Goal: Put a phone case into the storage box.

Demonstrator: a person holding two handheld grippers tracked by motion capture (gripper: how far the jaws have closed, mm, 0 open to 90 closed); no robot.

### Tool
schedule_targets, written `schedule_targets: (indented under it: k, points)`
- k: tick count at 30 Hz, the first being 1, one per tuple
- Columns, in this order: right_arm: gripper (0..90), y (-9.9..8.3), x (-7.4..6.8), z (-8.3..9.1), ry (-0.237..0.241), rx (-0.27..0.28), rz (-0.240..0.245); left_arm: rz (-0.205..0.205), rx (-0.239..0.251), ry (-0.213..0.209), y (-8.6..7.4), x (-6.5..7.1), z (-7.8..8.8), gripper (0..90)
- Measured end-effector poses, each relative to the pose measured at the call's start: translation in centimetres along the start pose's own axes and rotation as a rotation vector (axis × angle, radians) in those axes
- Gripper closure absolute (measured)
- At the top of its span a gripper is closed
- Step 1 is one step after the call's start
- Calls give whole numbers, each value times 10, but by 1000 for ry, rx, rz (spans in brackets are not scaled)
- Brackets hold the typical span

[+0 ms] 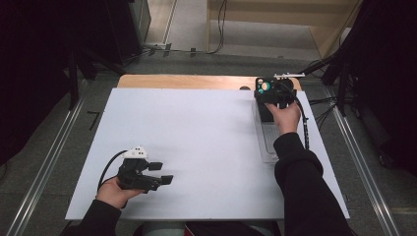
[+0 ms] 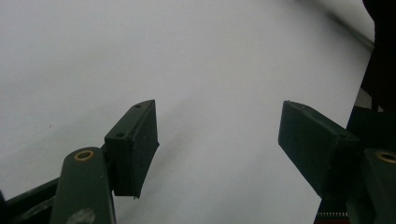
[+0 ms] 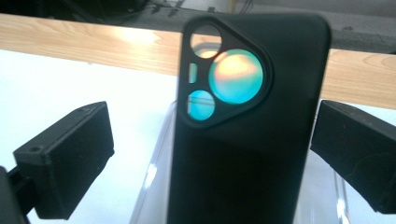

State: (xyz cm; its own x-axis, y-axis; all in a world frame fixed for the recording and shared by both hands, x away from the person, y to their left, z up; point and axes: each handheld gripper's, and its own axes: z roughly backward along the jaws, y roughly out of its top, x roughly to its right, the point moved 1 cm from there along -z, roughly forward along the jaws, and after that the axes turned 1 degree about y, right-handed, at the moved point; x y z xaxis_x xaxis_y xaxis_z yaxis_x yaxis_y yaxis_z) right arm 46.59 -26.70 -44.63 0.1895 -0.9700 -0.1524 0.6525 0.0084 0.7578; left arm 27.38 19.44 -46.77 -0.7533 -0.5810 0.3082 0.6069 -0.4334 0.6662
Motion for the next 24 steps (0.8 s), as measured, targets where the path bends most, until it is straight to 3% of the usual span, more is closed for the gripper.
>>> schedule_targets:
  k: [3, 12, 15, 17, 19, 22, 24]
  points:
    - [0, -3, -6, 17, 42, 22, 13, 6, 3, -7, 1, 0, 0, 284]
    - [55, -22, -39, 56, 316, -5, 82, 8, 9, -13, 4, -1, 4, 284]
    - [57, -30, -50, 64, 368, -39, 120, 4, 0, -8, 4, 0, 5, 284]
    - [144, -37, -56, 70, 391, -54, 129, 5, 1, -1, 5, 2, 7, 284]
    - [145, -45, -63, 75, 428, -55, 134, -5, 9, -7, 6, 4, 9, 284]
    - [149, -55, -74, 84, 457, -79, 189, -12, 12, -8, 6, 5, 10, 284]
    - [199, -61, -80, 91, 478, -85, 220, -18, 14, -6, 5, 6, 9, 284]
